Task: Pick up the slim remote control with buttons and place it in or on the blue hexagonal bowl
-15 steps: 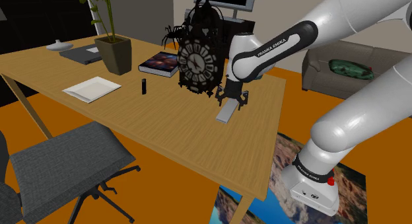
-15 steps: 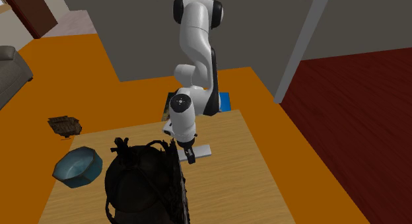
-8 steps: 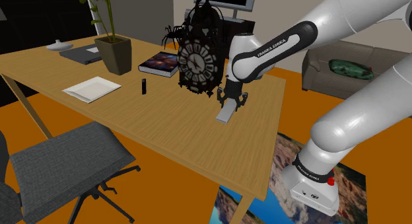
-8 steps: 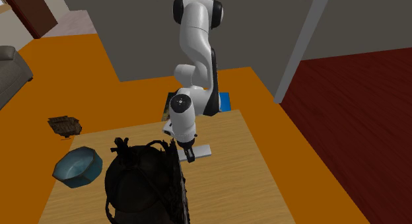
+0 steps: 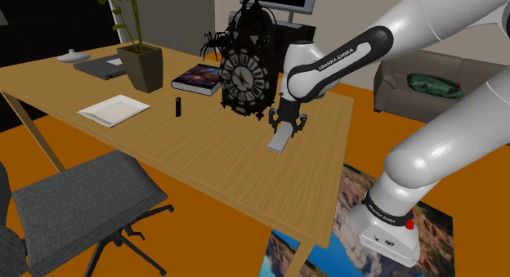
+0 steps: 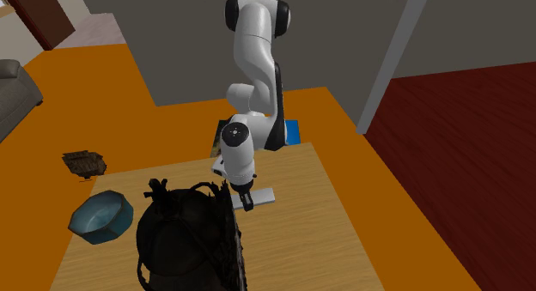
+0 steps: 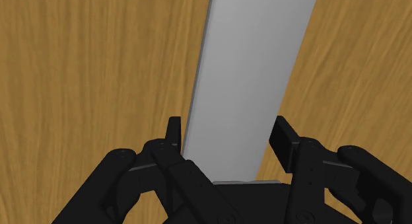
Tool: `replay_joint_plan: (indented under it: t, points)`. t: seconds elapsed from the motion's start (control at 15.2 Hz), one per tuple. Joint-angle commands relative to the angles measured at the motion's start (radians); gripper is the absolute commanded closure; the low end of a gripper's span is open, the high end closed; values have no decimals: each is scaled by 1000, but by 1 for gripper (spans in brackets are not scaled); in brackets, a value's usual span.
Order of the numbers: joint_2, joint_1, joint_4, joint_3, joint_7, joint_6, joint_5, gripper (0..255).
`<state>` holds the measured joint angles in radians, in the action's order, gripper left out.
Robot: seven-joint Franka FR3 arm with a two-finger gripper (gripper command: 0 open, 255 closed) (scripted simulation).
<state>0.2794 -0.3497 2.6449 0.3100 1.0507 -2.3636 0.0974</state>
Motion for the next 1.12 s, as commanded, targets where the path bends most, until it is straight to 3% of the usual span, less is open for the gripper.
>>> replay_joint_plan:
  t: [0.0,1.06]
  points:
    - [0,0,0,0,0,0,0,255]
    - [141,9,-115,-30,-22,254,15,255]
